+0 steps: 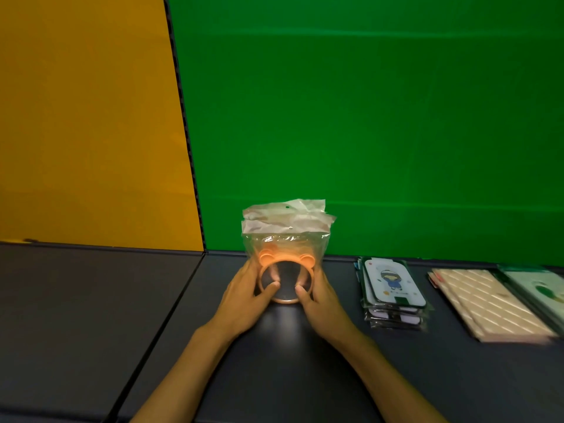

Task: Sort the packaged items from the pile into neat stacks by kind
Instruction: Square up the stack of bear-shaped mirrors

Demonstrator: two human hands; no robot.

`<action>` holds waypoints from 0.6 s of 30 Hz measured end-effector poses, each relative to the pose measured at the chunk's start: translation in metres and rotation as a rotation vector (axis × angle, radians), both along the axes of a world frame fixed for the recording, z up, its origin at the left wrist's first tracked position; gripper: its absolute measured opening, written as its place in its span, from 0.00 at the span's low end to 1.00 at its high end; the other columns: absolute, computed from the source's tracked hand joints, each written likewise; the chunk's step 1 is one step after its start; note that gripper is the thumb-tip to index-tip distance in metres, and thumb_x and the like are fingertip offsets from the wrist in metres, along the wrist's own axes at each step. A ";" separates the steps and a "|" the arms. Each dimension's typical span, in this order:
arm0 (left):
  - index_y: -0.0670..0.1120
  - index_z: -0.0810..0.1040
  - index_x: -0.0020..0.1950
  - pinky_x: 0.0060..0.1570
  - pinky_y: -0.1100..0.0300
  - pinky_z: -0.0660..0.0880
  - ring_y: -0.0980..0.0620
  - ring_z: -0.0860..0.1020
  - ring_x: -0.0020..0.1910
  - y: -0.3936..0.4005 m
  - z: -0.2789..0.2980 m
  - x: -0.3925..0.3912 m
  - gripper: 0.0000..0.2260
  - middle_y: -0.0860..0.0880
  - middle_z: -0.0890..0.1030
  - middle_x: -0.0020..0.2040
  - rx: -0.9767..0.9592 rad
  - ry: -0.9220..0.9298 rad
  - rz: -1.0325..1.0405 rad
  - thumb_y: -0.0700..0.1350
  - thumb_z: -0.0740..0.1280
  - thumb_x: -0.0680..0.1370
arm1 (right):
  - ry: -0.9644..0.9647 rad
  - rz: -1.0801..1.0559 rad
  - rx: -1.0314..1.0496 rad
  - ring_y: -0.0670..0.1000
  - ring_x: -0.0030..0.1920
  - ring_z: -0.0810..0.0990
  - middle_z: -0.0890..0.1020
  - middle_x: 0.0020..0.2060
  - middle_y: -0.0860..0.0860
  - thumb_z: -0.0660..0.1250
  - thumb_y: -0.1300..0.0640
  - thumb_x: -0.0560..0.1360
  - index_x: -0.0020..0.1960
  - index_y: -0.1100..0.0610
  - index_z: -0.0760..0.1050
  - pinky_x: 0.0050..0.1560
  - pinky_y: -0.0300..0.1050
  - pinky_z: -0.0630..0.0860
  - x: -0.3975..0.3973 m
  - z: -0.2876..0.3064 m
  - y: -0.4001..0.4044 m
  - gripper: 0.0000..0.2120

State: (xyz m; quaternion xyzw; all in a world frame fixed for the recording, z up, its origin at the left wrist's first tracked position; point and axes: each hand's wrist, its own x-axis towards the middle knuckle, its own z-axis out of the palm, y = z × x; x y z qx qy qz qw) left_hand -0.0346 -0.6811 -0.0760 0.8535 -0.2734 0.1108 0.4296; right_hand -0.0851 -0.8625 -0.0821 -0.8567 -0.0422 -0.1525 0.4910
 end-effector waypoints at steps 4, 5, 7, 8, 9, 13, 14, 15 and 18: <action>0.58 0.70 0.69 0.53 0.60 0.73 0.59 0.77 0.51 0.005 0.003 0.003 0.18 0.56 0.78 0.52 -0.068 0.071 -0.040 0.50 0.67 0.79 | -0.018 -0.066 -0.018 0.44 0.55 0.77 0.77 0.58 0.44 0.66 0.60 0.76 0.71 0.47 0.66 0.59 0.41 0.72 0.002 0.007 0.001 0.25; 0.58 0.69 0.71 0.54 0.61 0.74 0.58 0.78 0.52 0.006 0.007 0.003 0.20 0.56 0.79 0.53 -0.131 0.136 -0.044 0.48 0.67 0.79 | -0.013 -0.089 0.003 0.45 0.51 0.80 0.81 0.53 0.45 0.67 0.59 0.75 0.66 0.47 0.70 0.56 0.43 0.75 0.003 0.011 0.002 0.21; 0.57 0.70 0.72 0.59 0.60 0.75 0.57 0.80 0.58 0.011 0.013 0.003 0.23 0.56 0.81 0.59 -0.309 0.326 -0.067 0.44 0.69 0.78 | 0.024 -0.108 0.095 0.43 0.46 0.82 0.84 0.45 0.45 0.71 0.59 0.72 0.58 0.48 0.77 0.51 0.43 0.78 0.004 0.021 0.007 0.16; 0.56 0.71 0.71 0.61 0.57 0.75 0.56 0.80 0.60 0.016 0.015 0.004 0.23 0.56 0.81 0.61 -0.385 0.417 -0.060 0.44 0.71 0.77 | 0.050 -0.093 0.146 0.42 0.45 0.83 0.85 0.44 0.45 0.72 0.59 0.72 0.55 0.49 0.78 0.49 0.41 0.78 0.003 0.025 0.011 0.14; 0.55 0.73 0.69 0.62 0.53 0.76 0.55 0.80 0.60 0.022 0.017 0.005 0.23 0.55 0.81 0.61 -0.428 0.488 -0.023 0.46 0.72 0.75 | 0.088 -0.074 0.188 0.42 0.44 0.84 0.86 0.43 0.45 0.73 0.58 0.71 0.54 0.50 0.80 0.47 0.40 0.78 0.002 0.030 0.016 0.12; 0.45 0.77 0.57 0.52 0.51 0.80 0.48 0.85 0.47 0.046 0.026 0.003 0.15 0.44 0.85 0.51 -0.406 0.613 0.142 0.47 0.75 0.74 | 0.286 -0.029 0.193 0.44 0.40 0.85 0.87 0.38 0.48 0.73 0.53 0.71 0.48 0.55 0.83 0.41 0.37 0.78 0.002 0.035 0.033 0.08; 0.43 0.77 0.55 0.49 0.53 0.80 0.48 0.85 0.45 0.051 0.027 0.004 0.13 0.44 0.85 0.49 -0.363 0.627 0.167 0.46 0.74 0.74 | 0.321 -0.029 0.172 0.45 0.39 0.85 0.86 0.37 0.47 0.73 0.52 0.70 0.44 0.55 0.83 0.41 0.40 0.78 0.003 0.034 0.037 0.07; 0.43 0.78 0.54 0.47 0.55 0.79 0.49 0.84 0.44 0.056 0.026 0.005 0.12 0.45 0.85 0.48 -0.311 0.644 0.190 0.47 0.74 0.75 | 0.345 -0.036 0.162 0.46 0.38 0.83 0.85 0.35 0.47 0.74 0.50 0.69 0.38 0.55 0.82 0.39 0.43 0.77 0.004 0.033 0.041 0.08; 0.48 0.79 0.54 0.52 0.53 0.79 0.51 0.84 0.46 0.065 0.018 0.008 0.14 0.49 0.85 0.48 -0.223 0.657 0.251 0.54 0.73 0.73 | 0.374 -0.065 0.130 0.47 0.36 0.81 0.84 0.34 0.50 0.75 0.48 0.66 0.35 0.56 0.80 0.37 0.42 0.74 0.009 0.030 0.053 0.11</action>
